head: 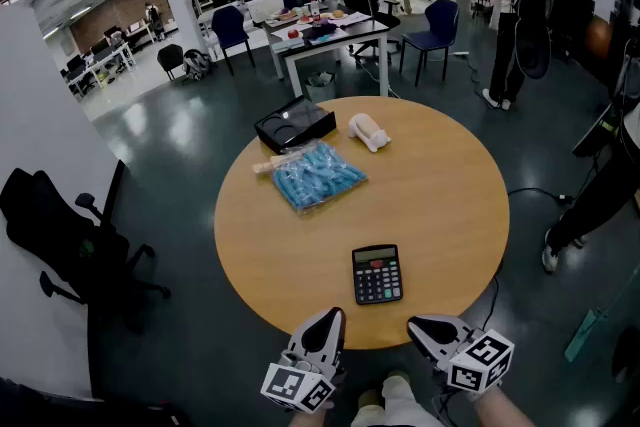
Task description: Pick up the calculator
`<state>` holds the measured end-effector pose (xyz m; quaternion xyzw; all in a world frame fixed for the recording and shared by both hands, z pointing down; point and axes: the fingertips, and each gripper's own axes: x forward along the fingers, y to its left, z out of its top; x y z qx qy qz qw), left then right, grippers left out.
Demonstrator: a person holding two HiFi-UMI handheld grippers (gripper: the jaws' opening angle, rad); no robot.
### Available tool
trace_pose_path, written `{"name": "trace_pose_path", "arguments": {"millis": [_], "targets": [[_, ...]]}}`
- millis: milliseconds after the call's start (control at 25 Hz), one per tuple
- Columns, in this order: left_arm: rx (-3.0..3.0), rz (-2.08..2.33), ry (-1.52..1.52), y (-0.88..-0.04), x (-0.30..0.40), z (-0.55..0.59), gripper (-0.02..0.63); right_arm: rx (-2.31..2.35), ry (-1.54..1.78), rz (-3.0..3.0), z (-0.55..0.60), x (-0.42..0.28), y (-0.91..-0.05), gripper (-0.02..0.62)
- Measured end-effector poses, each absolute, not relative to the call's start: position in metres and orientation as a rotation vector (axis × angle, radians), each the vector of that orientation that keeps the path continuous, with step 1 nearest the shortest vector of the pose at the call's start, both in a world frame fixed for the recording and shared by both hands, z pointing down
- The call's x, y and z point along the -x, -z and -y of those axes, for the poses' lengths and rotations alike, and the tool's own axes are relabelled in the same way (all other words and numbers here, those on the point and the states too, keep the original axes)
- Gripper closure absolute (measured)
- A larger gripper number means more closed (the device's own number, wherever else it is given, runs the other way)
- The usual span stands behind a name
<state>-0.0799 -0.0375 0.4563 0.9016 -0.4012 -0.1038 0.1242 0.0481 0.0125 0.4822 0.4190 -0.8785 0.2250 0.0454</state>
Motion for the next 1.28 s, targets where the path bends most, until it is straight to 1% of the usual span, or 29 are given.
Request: {"name": "trace_pose_path", "arguments": {"millis": [320,360,440,480,600,720,880,1160,1200,1240,1280], "targets": [[-2.613,1.364,0.308,-0.469,0.094,0.128,0.598,-1.090,-0.679,2.494,0.132,-0.068,-0.531,0.581],[-2.608,1.383,0.311,-0.471,0.095,0.138,0.598,-1.075,-0.695,2.472,0.148,-0.071,-0.539,0.561],[-2.583,1.431,0.322,-0.479,0.097,0.154,0.598,-1.024,-0.775,2.441,0.172,-0.075,-0.559,0.405],[-2.559,1.464,0.334,-0.485,0.099,0.161,0.598,-0.992,-0.825,2.431,0.182,-0.076,-0.569,0.388],[-2.469,1.555,0.383,-0.503,0.110,0.176,0.598,-0.859,-0.947,2.383,0.200,-0.078,-0.600,0.373],[-2.478,1.588,0.367,-0.512,0.112,0.185,0.598,-0.688,-1.081,2.311,0.208,-0.075,-0.624,0.371],[-2.508,1.587,0.335,-0.518,0.109,0.189,0.598,-0.491,-1.318,2.262,0.206,-0.067,-0.632,0.373],[-2.457,1.564,0.341,-0.535,0.104,0.183,0.598,-0.324,-1.506,2.197,0.205,-0.056,-0.641,0.377],[-2.450,1.563,0.337,-0.537,0.103,0.182,0.598,-0.312,-1.508,2.192,0.205,-0.054,-0.641,0.395],[-2.446,1.563,0.329,-0.539,0.103,0.182,0.598,-0.298,-1.498,2.185,0.204,-0.052,-0.642,0.474],[-2.444,1.563,0.318,-0.541,0.103,0.181,0.598,-0.282,-1.485,2.182,0.202,-0.051,-0.643,0.488]]}}
